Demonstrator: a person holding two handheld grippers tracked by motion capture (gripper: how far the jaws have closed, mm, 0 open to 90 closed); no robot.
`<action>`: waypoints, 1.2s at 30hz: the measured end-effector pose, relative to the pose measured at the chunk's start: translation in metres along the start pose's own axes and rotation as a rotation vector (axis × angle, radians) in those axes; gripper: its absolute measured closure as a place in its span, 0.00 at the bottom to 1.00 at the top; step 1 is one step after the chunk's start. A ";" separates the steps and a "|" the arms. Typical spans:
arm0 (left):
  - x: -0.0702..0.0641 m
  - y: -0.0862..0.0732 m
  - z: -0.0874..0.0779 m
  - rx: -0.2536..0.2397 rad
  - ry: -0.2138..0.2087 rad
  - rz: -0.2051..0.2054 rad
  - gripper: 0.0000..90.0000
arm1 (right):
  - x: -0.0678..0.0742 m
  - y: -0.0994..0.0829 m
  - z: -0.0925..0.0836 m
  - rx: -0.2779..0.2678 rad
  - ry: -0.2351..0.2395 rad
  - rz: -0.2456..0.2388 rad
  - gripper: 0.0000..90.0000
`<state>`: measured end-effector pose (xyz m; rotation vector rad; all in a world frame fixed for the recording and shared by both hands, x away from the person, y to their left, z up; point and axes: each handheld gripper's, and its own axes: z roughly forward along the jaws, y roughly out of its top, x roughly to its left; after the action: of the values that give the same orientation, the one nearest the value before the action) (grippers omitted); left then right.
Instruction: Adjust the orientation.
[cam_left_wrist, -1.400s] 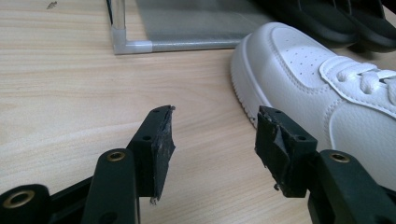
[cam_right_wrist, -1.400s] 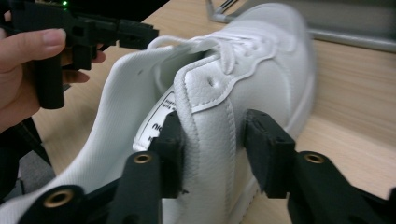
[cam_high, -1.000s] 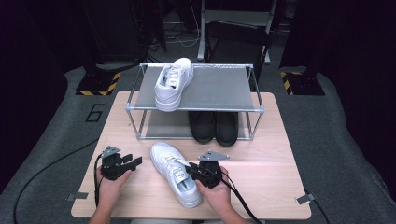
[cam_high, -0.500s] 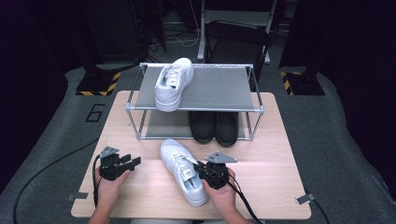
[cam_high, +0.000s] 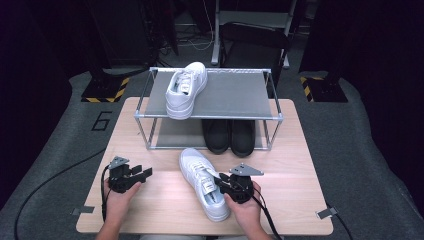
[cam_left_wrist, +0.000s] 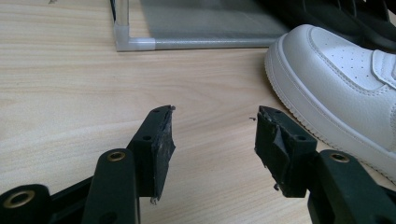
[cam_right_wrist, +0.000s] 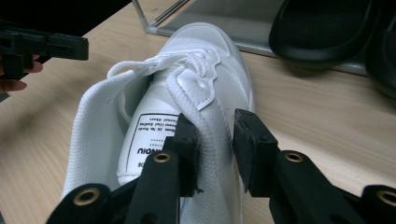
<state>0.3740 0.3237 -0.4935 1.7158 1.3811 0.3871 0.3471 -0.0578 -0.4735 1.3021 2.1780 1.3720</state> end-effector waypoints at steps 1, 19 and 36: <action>0.001 0.000 0.000 -0.001 0.000 0.002 0.51 | 0.001 0.000 0.000 0.003 -0.006 -0.002 0.75; 0.004 0.000 -0.001 0.008 0.004 -0.005 0.51 | -0.007 0.001 0.006 0.051 0.040 -0.062 0.73; 0.003 -0.001 0.000 0.003 0.008 -0.011 0.51 | -0.010 0.000 0.008 0.082 0.051 0.039 0.77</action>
<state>0.3741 0.3268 -0.4954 1.7095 1.3967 0.3860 0.3579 -0.0613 -0.4797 1.3591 2.2763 1.3582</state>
